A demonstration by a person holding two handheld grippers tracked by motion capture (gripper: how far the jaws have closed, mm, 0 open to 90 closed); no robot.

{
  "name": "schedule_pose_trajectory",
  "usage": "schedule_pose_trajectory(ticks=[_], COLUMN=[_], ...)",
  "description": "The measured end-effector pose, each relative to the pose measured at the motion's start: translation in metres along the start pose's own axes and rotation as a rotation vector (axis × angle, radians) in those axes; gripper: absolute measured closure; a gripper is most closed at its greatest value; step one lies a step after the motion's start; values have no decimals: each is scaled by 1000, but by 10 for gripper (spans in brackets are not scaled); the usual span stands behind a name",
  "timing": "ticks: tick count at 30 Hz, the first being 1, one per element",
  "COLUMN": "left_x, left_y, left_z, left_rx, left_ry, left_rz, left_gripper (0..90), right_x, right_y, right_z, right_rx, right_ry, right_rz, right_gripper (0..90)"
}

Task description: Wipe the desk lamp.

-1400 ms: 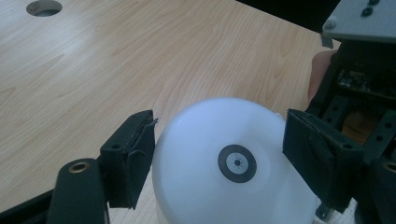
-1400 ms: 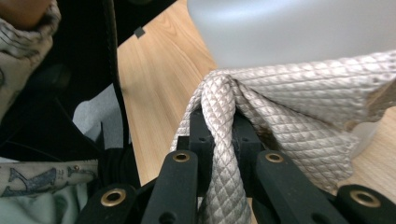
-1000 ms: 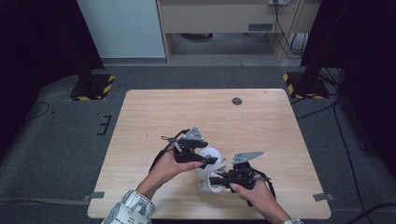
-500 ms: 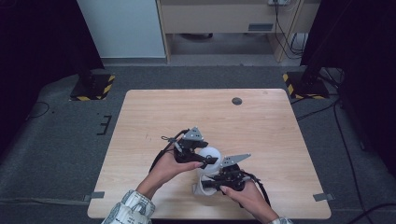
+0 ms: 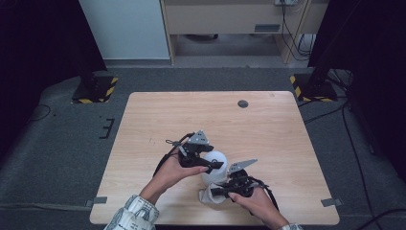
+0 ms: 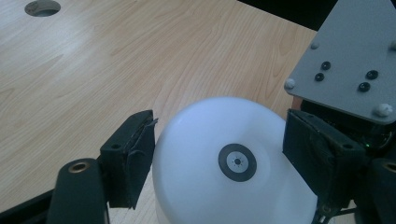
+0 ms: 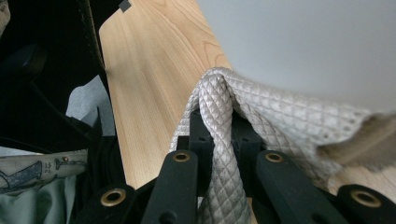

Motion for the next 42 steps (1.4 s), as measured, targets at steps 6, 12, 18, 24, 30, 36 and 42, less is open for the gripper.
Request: schedule_pose_trajectory(ticks=[6, 12, 18, 24, 30, 36, 42], left_x=[1, 1, 0, -1, -2, -4, -4], left_y=[0, -1, -1, -1, -2, -3, -3], left_z=[-1, -1, 0, 0, 1, 1, 1], left_rx=[0, 1, -4, -3, -5, -13, -17], left_ry=[-2, -1, -4, -7, -19, -33, -34], left_rz=[-4, -6, -9, -10, -11, -16, -21], left_gripper=[252, 253, 252, 252, 253, 252, 251], right_x=[-1, -7, -20, -28, -40, -49, -57], right_y=[4, 10, 15, 31, 46, 54, 52], right_z=[-19, -40, -58, -71, -78, -74, -64], right_rx=[-52, -93, -132, -174, -206, -218, -196], right_ry=[2, -17, -57, -82, -89, -92, -97], right_rz=[17, 23, 40, 43, 64, 82, 105], right_gripper=[827, 827, 828, 828, 828, 828, 828])
Point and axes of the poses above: each handheld gripper's, and its own axes: z roughly forward along the jaws, y roughly out of its top, x roughly to its left, the point moved 8 cm from there along z, roughly forward along the jaws, and after that the axes turned 7 degrees about -y, right-handed, at the moved point
